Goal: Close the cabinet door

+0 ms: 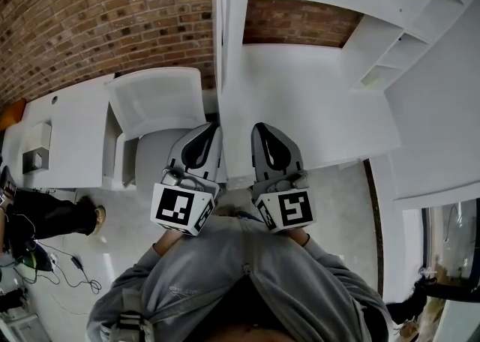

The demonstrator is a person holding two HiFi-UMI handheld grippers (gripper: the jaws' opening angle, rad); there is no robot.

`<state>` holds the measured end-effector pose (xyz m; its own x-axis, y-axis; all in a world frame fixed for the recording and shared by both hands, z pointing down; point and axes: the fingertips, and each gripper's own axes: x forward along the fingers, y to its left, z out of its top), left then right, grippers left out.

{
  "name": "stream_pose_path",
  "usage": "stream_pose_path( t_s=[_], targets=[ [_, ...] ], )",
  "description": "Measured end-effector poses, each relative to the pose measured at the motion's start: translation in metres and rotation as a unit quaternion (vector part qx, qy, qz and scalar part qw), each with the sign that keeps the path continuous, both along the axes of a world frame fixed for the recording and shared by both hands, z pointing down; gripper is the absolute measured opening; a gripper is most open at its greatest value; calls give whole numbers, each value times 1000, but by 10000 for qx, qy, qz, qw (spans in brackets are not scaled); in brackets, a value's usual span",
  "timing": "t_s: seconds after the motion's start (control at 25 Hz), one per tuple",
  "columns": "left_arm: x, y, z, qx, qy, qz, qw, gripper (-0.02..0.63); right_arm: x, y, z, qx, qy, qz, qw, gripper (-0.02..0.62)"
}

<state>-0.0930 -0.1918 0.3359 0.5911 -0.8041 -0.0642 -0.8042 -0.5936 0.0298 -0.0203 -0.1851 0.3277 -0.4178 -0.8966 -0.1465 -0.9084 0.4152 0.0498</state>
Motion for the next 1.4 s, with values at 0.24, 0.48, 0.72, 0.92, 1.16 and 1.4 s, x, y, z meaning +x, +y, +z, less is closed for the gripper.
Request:
stream_pose_path(
  t_s=[0.24, 0.48, 0.72, 0.92, 1.16, 1.4],
  targets=[
    [5, -6, -8, 25, 54, -4, 10000, 6, 8, -7, -9, 37, -12, 11, 10000, 28],
    [6, -12, -25, 178, 97, -35, 9998, 6, 8, -14, -25, 166, -29, -113, 9998, 28],
    [4, -19, -42, 303, 138, -105, 9994, 6, 7, -20, -43, 238, -155, -238, 9993, 28],
    [4, -20, -57, 445, 129, -150, 9988, 6, 8, -25, -57, 325, -207, -329, 9987, 28],
    [5, -16, -75, 610, 29, -135, 9980, 6, 5, -26, -74, 426, -165, -431, 9980, 28],
    [1, -17, -91, 782, -56, -146, 9968, 6, -3, -23, -100, 664, -154, -591, 9959, 28]
  ],
)
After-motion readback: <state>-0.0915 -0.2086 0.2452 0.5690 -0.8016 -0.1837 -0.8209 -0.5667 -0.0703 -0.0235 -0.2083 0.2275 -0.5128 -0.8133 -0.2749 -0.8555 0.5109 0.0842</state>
